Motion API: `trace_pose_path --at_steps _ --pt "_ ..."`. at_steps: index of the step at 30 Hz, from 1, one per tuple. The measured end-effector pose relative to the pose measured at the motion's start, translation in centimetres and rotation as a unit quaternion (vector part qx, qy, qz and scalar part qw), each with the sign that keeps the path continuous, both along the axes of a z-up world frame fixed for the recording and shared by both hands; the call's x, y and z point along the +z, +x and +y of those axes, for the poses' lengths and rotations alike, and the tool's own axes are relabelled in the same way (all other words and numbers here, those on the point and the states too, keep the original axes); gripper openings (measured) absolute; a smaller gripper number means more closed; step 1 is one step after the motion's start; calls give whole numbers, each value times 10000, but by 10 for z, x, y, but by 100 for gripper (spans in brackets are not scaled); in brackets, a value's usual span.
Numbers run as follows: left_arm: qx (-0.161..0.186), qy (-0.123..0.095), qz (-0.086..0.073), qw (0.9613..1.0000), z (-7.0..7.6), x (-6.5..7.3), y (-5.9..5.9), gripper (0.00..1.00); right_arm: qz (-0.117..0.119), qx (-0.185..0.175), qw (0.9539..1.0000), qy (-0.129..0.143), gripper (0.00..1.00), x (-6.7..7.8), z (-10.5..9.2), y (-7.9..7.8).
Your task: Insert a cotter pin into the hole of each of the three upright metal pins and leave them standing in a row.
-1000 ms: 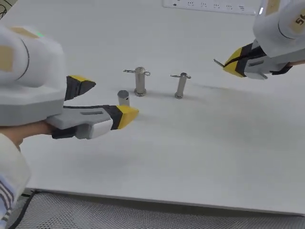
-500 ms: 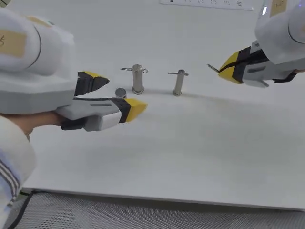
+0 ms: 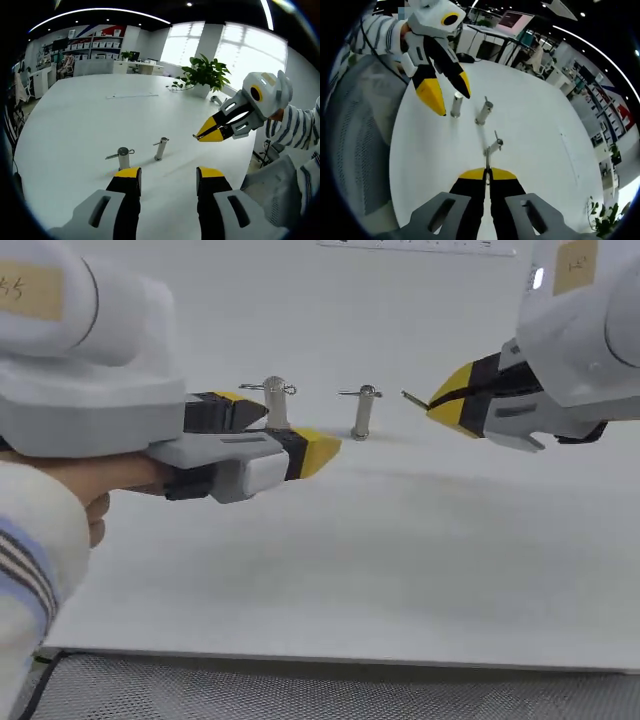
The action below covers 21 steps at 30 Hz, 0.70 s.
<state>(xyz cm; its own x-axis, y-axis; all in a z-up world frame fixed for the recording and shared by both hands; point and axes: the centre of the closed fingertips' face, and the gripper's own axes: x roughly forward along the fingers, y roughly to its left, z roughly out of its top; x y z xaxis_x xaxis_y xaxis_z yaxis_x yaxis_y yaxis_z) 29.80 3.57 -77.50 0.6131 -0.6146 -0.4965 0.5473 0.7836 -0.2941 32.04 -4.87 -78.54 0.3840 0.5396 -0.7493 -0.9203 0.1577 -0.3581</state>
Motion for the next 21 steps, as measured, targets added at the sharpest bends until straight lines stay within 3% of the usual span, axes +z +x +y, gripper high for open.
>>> trace_pose_path --at_steps 2,4,8,10,13,18,21 --pt "-63 -103 -21 9999 -5 2 -1 38 -35 28 10000 -11 2 0 1 -3" --pt "-137 -216 66 9997 -11 2 -2 34 -62 53 10000 -4 2 0 3 -7" --pt "-198 -208 116 9995 -19 -2 0 36 48 65 9998 180 2 1 12 -17" --pt "-242 -313 250 9989 -23 -3 -2 36 56 100 9998 184 3 0 15 -20" --pt "-215 -471 259 9983 -28 -1 -1 33 56 145 9997 196 2 0 19 -24" --pt "-124 -705 561 9959 -32 -4 -2 33 142 182 9993 296 3 -3 25 -30" --pt "-149 -836 638 9943 -35 -4 -4 30 140 209 9993 282 2 -6 26 -30"
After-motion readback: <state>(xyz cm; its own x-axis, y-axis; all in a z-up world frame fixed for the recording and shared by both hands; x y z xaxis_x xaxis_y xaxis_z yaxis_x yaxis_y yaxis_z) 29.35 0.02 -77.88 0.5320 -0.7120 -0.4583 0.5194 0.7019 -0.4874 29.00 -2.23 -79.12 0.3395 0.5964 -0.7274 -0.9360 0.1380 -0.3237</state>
